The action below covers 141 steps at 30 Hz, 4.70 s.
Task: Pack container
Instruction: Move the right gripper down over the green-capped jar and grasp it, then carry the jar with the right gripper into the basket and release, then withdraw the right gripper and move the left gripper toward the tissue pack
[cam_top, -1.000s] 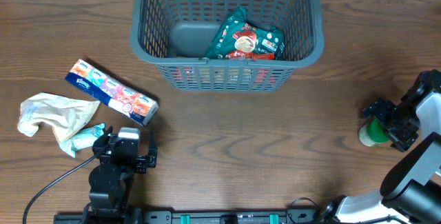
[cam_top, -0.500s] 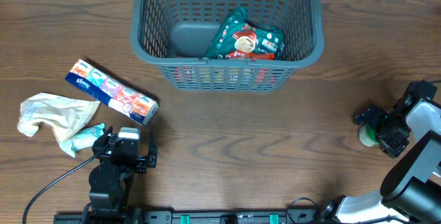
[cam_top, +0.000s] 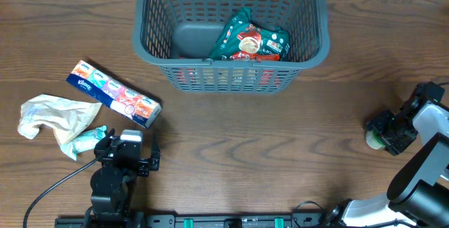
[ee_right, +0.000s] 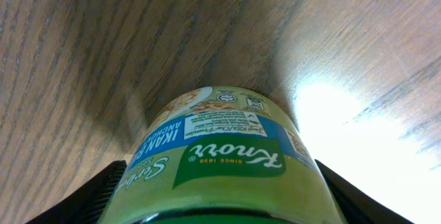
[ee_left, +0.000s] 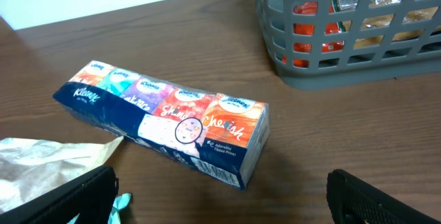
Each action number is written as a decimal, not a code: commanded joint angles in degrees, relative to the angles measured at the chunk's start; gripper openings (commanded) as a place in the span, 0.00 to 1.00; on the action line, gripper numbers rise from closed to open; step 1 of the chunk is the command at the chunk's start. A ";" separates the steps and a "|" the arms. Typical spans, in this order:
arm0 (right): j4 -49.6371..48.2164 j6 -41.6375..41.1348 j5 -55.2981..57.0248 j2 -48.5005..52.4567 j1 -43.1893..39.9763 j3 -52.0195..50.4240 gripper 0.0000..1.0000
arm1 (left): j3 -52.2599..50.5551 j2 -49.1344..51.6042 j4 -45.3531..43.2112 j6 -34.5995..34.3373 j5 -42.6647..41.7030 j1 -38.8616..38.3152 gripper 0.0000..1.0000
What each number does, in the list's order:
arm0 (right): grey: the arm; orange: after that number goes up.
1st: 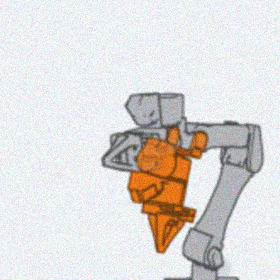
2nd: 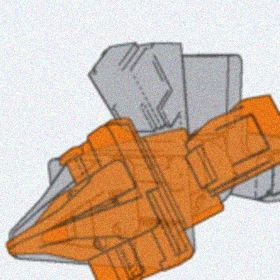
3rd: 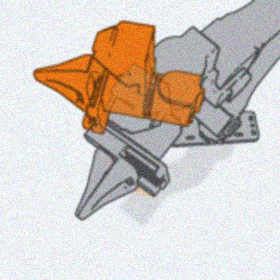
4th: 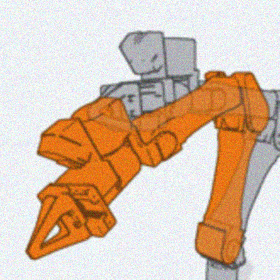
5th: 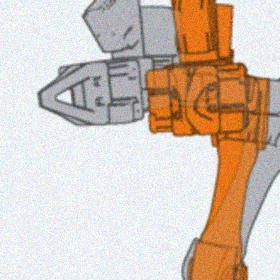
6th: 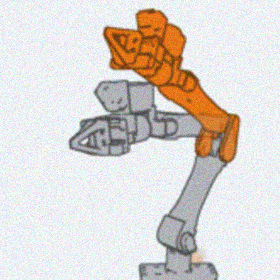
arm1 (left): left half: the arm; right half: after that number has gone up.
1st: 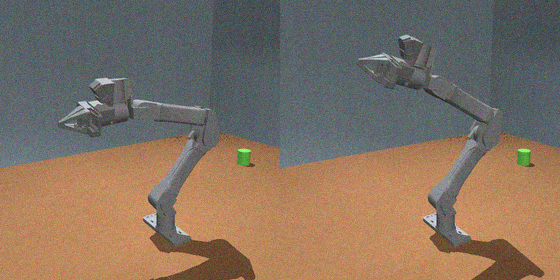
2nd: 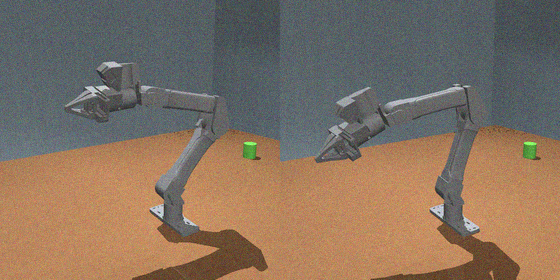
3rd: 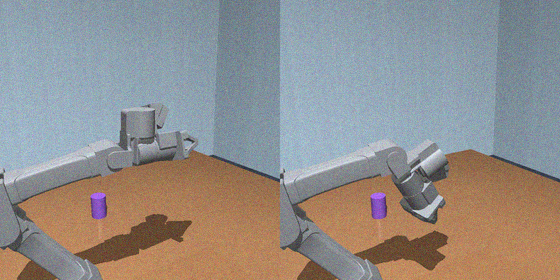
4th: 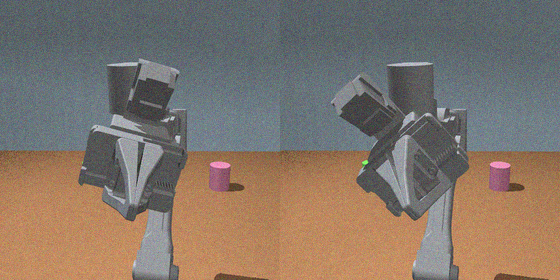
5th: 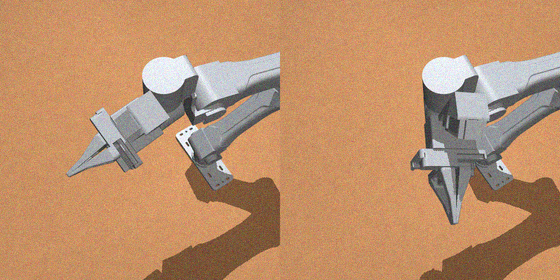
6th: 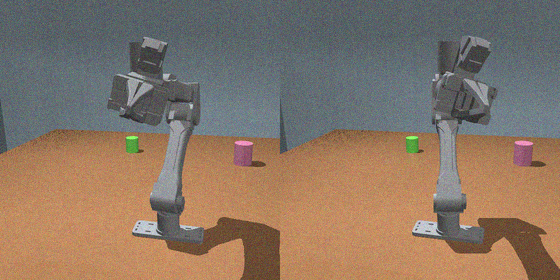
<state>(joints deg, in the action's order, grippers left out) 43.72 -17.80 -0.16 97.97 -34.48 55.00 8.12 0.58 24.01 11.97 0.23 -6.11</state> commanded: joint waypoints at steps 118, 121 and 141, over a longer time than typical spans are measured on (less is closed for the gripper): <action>2.32 40.96 11.06 11.34 45.38 62.45 0.99 | -1.03 -0.35 0.15 -0.33 0.22 -0.20 0.99; 2.32 41.00 10.67 8.57 45.29 62.45 0.99 | -1.03 -0.35 0.15 -0.31 0.22 -0.20 0.98; 21.42 9.51 6.51 -3.65 20.09 62.16 0.99 | 16.22 10.49 1.46 -17.20 3.69 -0.20 0.99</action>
<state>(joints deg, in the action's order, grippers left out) 62.87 -3.73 7.33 92.29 -12.21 117.47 15.57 5.91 24.49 -0.25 1.74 -6.11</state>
